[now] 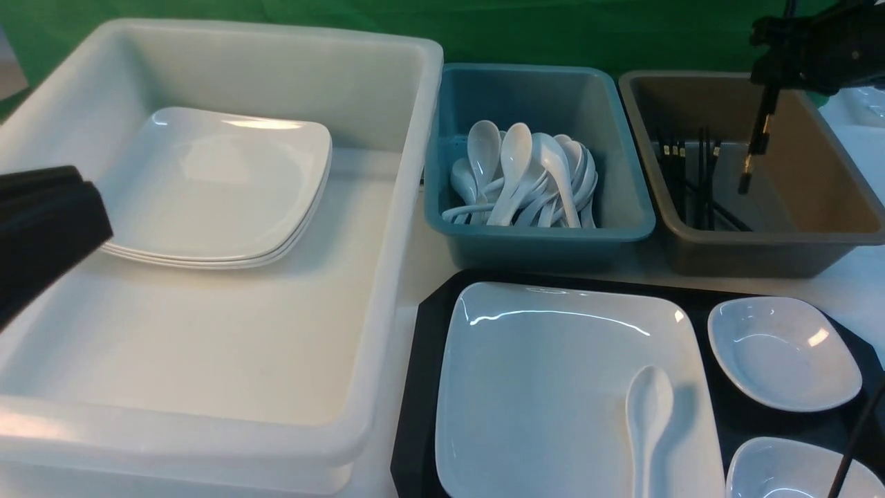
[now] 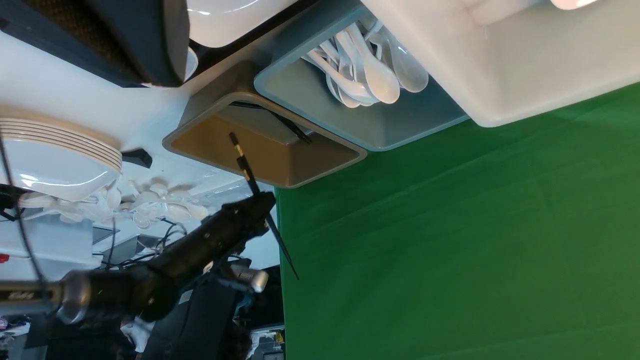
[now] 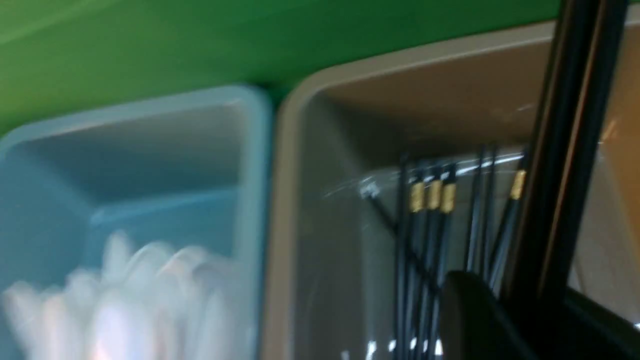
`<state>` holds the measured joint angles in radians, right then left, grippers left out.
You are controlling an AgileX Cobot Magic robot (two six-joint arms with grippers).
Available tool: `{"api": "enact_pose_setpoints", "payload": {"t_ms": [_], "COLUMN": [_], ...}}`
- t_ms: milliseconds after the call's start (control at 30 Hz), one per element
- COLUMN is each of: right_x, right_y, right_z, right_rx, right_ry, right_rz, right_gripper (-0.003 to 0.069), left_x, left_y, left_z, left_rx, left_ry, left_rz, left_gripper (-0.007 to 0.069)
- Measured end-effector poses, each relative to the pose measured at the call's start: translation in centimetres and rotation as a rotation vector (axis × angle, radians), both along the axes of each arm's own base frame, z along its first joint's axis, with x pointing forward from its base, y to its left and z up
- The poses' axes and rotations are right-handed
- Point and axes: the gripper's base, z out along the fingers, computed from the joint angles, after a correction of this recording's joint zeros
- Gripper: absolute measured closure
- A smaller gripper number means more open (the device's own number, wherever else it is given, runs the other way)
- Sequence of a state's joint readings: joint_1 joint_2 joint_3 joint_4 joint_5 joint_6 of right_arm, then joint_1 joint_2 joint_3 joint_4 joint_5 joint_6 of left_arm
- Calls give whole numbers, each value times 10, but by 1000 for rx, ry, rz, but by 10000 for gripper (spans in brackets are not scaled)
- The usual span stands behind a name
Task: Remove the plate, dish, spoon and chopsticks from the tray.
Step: Use the right arm to put the chopsticks into the small storage box on the right, then use the right arm to grab a small plate from the dinner plate
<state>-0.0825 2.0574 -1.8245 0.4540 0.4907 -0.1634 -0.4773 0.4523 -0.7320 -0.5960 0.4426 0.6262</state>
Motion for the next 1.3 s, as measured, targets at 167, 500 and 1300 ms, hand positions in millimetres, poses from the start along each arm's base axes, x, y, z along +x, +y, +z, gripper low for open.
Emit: {"api": "enact_pose_setpoints", "payload": {"t_ms": [167,500,1300], "right_x": [5,-61,-322], "right_y": [-1,21,136], "right_z": [-16,46,-82], "right_rx": [-2,-212,-662], "right_ry": [36,227,653], "right_rz": [-5,209,603], "right_gripper": [231,368,165], "left_x": [0,-2,-1], "left_y": [0,-1,0], "left_z": [0,-6,-13], "left_rx": [1,72,182], "left_ry": [-2,29,30], "left_rz": [1,-23,-14], "left_gripper": [603,603,603]}}
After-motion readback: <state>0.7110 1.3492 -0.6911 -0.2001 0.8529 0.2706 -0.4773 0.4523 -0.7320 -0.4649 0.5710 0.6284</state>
